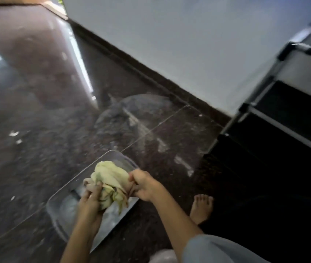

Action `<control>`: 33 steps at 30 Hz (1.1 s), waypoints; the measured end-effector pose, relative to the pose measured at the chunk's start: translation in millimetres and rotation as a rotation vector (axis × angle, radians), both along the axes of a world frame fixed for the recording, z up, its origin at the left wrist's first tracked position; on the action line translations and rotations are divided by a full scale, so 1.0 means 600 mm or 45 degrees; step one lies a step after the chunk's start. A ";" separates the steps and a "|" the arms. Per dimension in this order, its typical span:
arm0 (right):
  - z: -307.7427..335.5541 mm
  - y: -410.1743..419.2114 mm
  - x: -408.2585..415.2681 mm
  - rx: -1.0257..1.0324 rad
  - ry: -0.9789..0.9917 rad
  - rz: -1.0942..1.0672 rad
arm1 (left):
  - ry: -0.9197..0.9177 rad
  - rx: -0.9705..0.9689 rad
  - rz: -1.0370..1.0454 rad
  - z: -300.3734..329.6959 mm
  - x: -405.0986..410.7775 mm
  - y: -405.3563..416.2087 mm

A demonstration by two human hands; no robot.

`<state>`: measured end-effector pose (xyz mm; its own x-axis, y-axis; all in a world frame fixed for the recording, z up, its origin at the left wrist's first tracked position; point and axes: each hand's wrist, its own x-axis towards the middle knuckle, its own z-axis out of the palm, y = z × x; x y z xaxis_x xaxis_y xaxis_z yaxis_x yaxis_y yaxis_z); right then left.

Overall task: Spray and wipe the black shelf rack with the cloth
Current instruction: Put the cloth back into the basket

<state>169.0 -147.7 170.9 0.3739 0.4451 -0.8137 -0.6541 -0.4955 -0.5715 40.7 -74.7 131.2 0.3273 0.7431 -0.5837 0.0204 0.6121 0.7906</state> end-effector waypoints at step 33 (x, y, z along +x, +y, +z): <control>-0.348 0.086 0.001 -0.123 -0.834 1.177 | 0.675 -0.109 0.226 -0.326 0.146 0.106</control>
<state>169.8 -96.4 -38.2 0.3011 0.7173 -0.6284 0.3952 -0.6936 -0.6023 128.5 -11.1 -64.5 -0.1528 0.7029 -0.6947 0.2918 0.7037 0.6478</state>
